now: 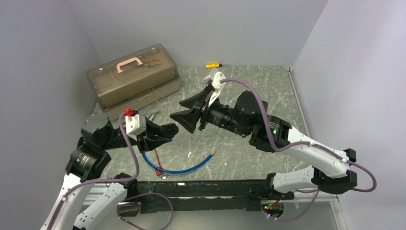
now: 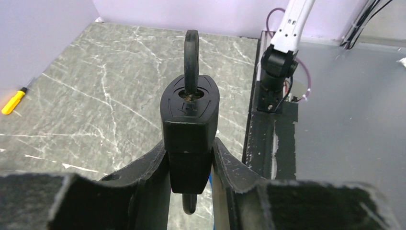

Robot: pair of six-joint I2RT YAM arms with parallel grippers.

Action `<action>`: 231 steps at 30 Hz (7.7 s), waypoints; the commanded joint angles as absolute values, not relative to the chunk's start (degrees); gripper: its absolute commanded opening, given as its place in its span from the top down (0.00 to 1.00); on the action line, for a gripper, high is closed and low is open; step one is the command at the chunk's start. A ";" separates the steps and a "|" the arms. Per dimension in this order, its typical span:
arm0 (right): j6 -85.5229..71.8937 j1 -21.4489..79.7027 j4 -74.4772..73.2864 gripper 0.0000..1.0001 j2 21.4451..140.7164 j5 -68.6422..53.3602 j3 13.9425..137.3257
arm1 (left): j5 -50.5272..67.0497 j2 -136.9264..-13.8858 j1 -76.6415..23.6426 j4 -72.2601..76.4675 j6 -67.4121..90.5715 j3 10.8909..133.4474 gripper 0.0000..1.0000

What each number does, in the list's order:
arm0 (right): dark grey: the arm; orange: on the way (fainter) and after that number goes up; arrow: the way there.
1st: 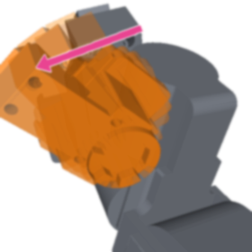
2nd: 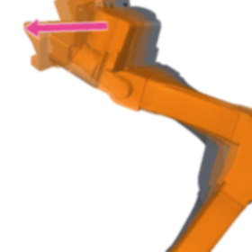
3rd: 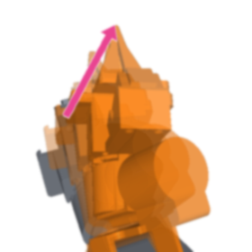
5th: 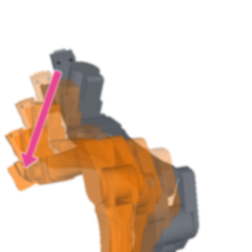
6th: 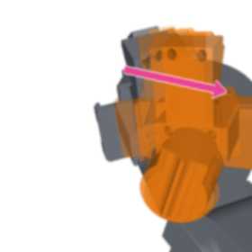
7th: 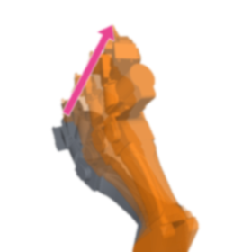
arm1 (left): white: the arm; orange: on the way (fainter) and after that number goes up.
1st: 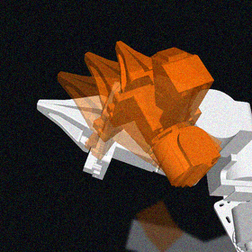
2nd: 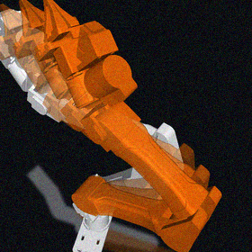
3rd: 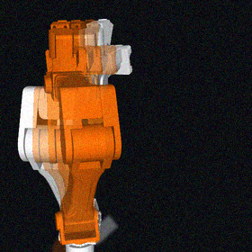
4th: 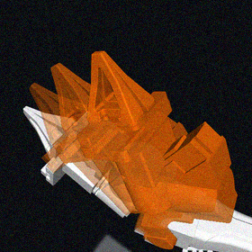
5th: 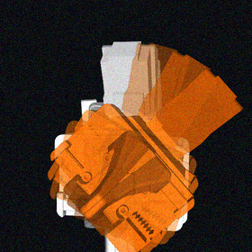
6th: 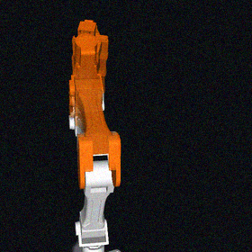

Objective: Unlock with the key
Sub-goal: Unlock the lock, then place the lock at the center of the board.

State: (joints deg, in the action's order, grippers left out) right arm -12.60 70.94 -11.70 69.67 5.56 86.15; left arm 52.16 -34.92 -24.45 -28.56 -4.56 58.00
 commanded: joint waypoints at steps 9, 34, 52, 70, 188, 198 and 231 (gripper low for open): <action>-9.73 68.69 -28.03 0.49 72.79 -14.98 93.24 | 52.45 -34.79 -24.17 -26.50 -7.78 58.73 1.00; -4.94 68.02 -25.56 0.76 75.52 -11.63 94.61 | 55.26 -34.97 -24.13 -25.47 -6.33 58.03 1.00; -19.56 68.03 -15.75 1.00 73.32 -2.01 82.03 | 34.90 -36.20 -24.17 -28.75 -13.20 61.65 1.00; -6.43 68.02 -13.06 0.32 63.38 -7.51 77.44 | 45.47 -37.86 -24.17 -32.12 -15.02 64.28 1.00; -48.59 53.61 3.23 1.00 67.05 17.21 64.90 | 19.91 -36.21 -35.39 -34.38 -60.28 45.85 0.95; -54.81 44.82 7.19 1.00 66.43 12.16 59.07 | 20.78 -44.27 -40.86 -33.79 -63.89 41.43 0.84; -50.69 34.60 24.33 1.00 88.03 -16.04 55.54 | 23.89 -49.05 -27.84 -48.78 -37.29 54.32 0.01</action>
State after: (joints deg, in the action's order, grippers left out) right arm -51.62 34.33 11.00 84.97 -9.69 53.04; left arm 19.11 -49.04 -36.67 -41.10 -45.06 47.03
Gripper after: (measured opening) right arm 0.348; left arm 0.964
